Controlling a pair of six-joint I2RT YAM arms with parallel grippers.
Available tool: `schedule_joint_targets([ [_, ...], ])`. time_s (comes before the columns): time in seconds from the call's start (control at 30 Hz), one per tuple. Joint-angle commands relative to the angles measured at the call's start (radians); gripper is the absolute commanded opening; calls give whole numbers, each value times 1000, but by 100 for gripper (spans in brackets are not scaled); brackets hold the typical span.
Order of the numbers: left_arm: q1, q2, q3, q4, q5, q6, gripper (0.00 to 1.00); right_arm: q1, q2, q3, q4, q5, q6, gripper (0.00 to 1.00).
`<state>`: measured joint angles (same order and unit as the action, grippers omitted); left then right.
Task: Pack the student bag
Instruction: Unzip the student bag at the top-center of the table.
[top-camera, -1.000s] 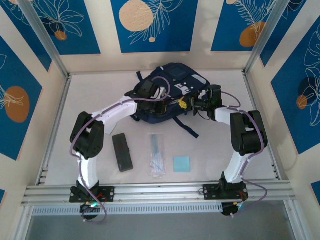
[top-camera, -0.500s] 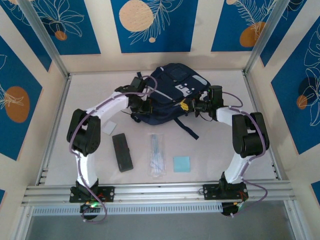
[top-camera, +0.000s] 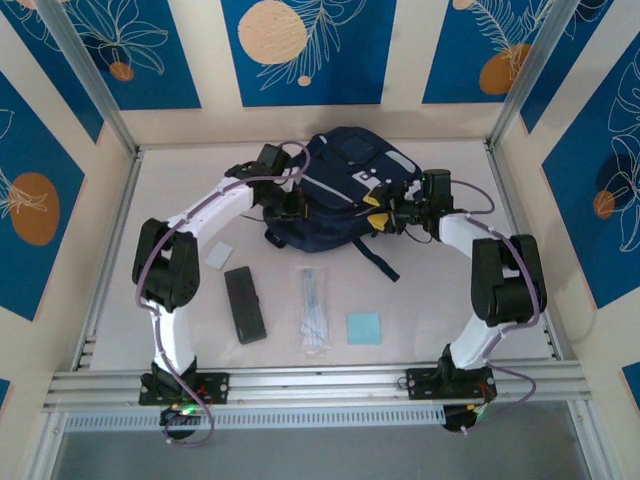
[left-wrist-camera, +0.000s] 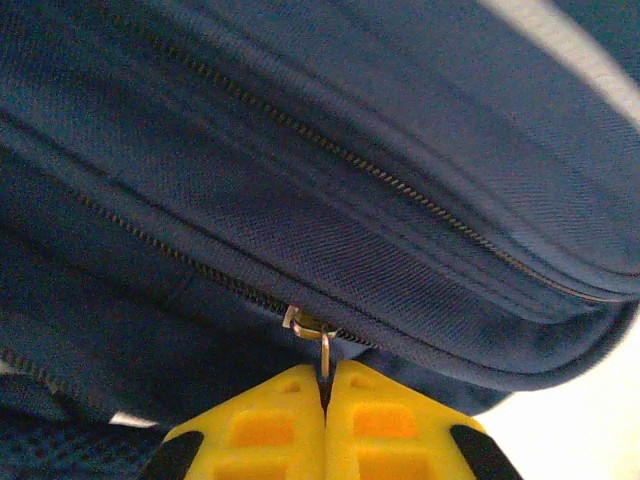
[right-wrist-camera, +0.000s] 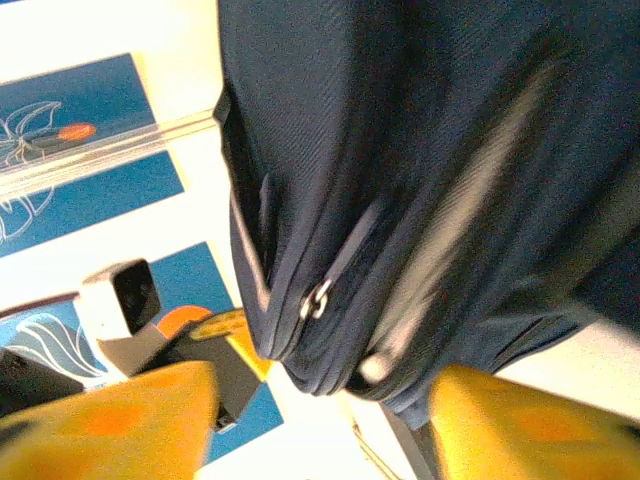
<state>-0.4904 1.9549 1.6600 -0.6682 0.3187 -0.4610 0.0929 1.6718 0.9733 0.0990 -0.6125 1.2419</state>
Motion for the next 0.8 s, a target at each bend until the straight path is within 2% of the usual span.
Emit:
schedule_joint_targets([
  [0.0,-49,-59,89,9,98,-19,0,21,-99,33,-177,0,-86,85],
  [0.1,-89,-43,129,4,104,-17,0,60,-158,19,-260,23,-74,87],
  [0.2,-129,-32,141,18,112,-39,0,102,-210,-38,-224,52,22,87],
  [0.37,-196,-36,138,58,99,-79,0,173,-285,-130,-106,192,203,87],
  [0.57,-242,-46,135,87,112,-102,0,185,-276,-153,-78,382,260,85],
  [0.67,-255,-54,133,88,121,-96,0,166,-246,-168,-45,455,279,79],
  [0.77,-264,-64,119,93,131,-94,0,151,-207,-167,-21,488,287,64],
])
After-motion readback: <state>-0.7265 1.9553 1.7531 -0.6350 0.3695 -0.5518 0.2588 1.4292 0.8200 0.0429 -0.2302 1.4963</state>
